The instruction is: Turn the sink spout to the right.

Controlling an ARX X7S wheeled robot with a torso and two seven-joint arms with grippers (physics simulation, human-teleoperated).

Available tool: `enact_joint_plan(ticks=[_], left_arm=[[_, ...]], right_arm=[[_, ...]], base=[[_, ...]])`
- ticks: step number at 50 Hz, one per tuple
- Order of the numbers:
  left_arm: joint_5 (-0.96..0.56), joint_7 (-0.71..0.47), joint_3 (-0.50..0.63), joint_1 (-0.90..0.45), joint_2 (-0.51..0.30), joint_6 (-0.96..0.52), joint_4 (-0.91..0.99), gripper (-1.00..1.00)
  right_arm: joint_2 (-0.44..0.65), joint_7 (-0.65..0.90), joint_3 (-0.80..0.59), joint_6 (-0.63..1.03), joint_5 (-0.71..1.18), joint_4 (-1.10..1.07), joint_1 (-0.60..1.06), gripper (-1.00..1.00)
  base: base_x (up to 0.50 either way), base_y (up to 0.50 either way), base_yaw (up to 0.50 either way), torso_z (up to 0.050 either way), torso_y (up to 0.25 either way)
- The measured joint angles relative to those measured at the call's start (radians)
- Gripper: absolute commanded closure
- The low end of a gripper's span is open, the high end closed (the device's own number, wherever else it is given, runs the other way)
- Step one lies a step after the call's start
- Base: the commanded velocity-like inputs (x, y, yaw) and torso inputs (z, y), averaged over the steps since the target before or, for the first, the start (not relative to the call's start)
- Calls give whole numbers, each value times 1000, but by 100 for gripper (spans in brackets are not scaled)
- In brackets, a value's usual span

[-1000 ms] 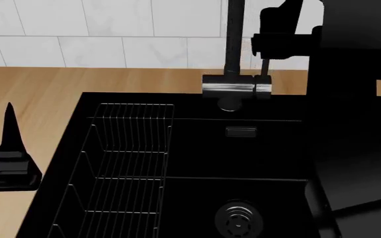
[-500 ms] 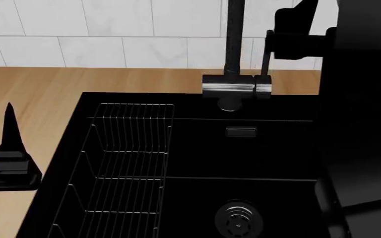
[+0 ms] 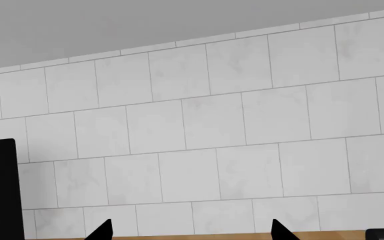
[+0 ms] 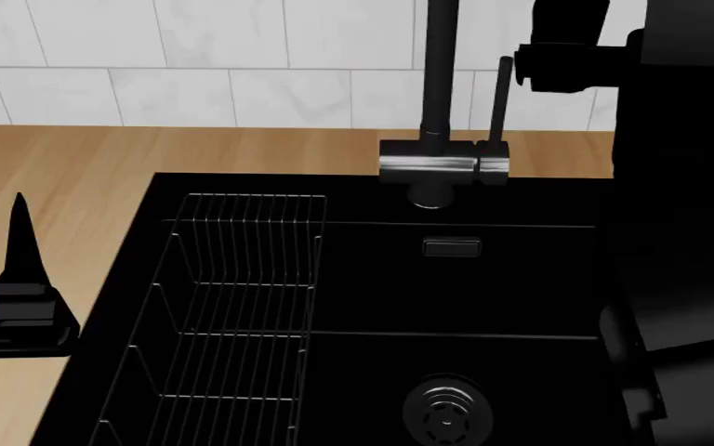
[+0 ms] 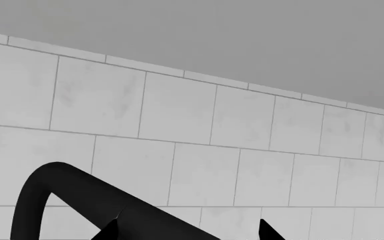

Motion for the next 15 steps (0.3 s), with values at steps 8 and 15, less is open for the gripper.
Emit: enact_joint_plan(ticks=[8, 15], left_arm=[[0, -2, 1, 1, -1, 3, -1, -100], [-2, -4, 1, 2, -3, 3, -1, -100]], right_arm=[[-3, -7, -7, -27, -9, 49, 11, -100], [-6, -13, -12, -48, -14, 85, 18, -100]], base=[[0, 0, 0, 0, 0], [0, 0, 0, 0, 0]])
